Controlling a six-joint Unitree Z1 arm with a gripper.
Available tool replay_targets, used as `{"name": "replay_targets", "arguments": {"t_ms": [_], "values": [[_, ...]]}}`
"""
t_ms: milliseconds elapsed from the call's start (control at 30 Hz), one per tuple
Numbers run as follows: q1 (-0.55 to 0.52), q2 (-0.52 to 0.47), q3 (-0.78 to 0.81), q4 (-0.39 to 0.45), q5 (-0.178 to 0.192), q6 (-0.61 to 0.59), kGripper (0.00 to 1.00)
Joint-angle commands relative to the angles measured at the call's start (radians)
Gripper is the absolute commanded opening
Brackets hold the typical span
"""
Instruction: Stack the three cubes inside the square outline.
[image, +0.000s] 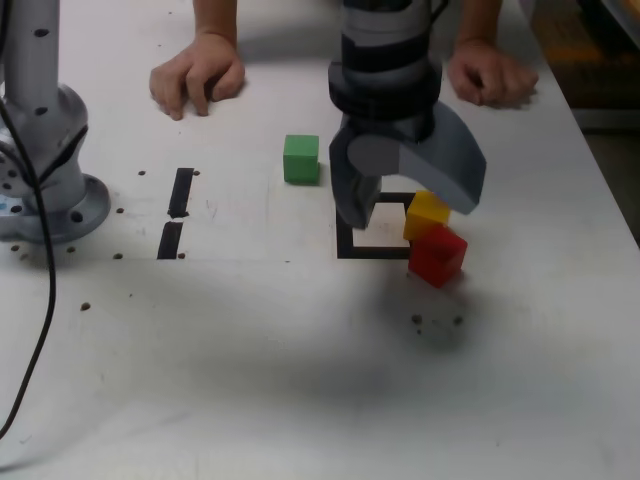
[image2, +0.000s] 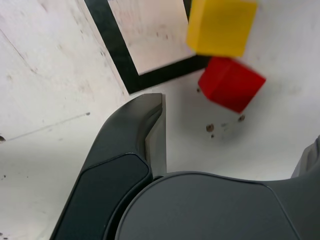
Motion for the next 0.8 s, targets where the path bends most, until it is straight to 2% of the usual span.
{"name": "replay_targets", "arguments": {"t_ms": [0, 333, 767], "values": [[-0.016, 0.005, -0.006, 0.016, -0.004, 0.002, 0.97], [-0.074, 0.047, 0.003, 0.030, -0.003, 0.028, 0.92], [-0.087, 0.128, -0.045, 0.070, 0.000, 0.174, 0.92]]}}
